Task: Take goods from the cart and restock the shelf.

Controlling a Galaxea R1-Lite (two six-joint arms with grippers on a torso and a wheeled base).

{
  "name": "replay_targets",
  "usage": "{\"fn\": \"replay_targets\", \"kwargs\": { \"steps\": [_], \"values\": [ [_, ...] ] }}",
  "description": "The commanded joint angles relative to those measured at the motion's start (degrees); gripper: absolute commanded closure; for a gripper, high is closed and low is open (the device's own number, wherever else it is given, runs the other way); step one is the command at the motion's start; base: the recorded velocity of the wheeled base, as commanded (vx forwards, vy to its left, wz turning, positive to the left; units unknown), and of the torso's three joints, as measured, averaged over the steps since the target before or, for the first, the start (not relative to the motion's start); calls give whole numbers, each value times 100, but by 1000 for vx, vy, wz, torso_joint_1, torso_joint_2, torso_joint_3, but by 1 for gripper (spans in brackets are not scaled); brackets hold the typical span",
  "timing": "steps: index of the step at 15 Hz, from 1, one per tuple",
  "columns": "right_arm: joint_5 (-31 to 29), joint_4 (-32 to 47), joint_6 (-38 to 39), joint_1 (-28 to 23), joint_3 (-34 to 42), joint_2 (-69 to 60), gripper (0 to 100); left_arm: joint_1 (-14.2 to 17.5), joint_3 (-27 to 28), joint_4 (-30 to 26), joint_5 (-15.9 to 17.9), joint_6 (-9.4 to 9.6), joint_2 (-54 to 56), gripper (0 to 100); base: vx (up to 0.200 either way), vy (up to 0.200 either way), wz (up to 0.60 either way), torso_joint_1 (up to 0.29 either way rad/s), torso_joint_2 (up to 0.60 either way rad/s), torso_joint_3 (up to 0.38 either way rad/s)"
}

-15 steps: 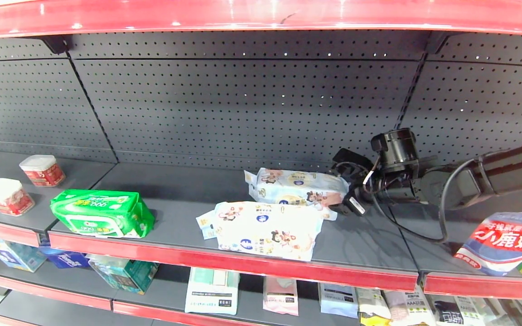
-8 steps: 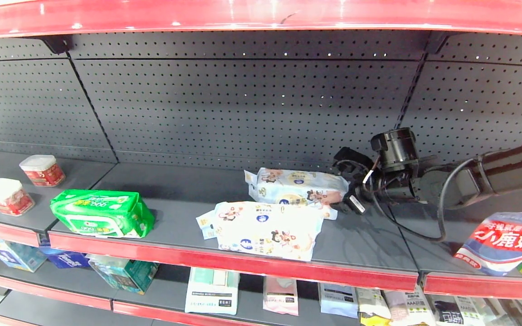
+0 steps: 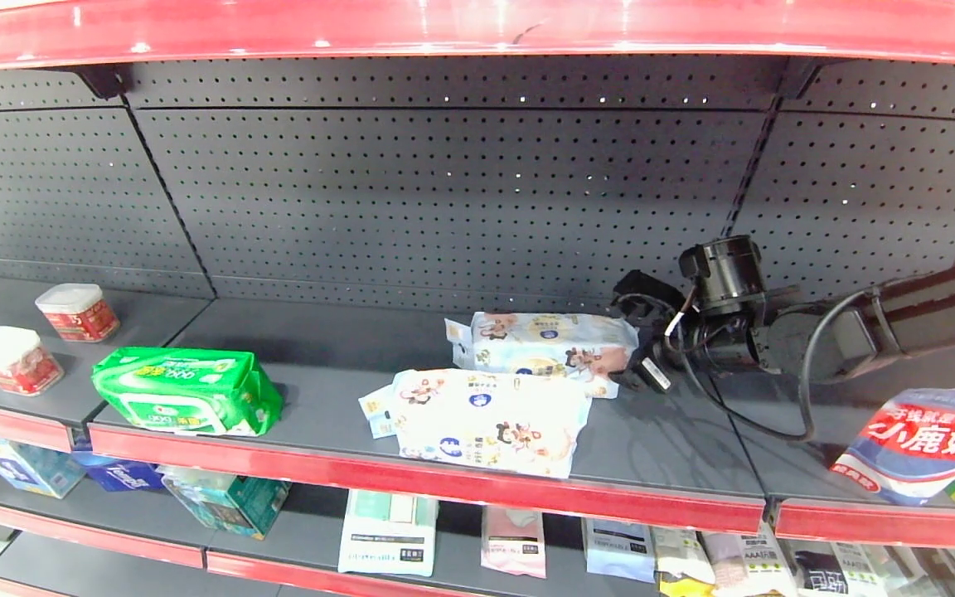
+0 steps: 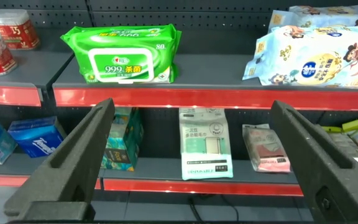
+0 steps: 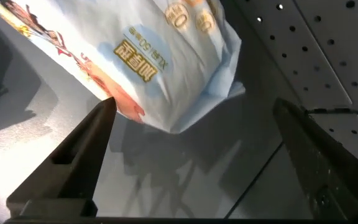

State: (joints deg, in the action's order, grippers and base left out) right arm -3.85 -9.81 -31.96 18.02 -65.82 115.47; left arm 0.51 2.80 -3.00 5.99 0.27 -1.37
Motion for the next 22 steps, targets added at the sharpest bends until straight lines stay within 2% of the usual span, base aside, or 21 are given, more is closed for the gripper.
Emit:
{"fn": "replay_targets", "kwargs": {
  "steps": [1,7,12,14,22],
  "values": [
    [-10,15,-12,-70,51,-77,0,2,1,1,-1,0,-4,0,0,0,0,0,0,0],
    [-230,41,-73,-483,69,-148,0,2,1,1,-1,0,-4,0,0,0,0,0,0,0],
    [-397,32,-82,-615,87,-156,0,2,1,1,-1,0,-4,0,0,0,0,0,0,0],
    [-626,-3,-12,-633,-89,-7,0,2,1,1,-1,0,-4,0,0,0,0,0,0,0],
    [-441,-12,41,-439,-520,143,0,2,1,1,-1,0,-4,0,0,0,0,0,0,0]
  ]
}}
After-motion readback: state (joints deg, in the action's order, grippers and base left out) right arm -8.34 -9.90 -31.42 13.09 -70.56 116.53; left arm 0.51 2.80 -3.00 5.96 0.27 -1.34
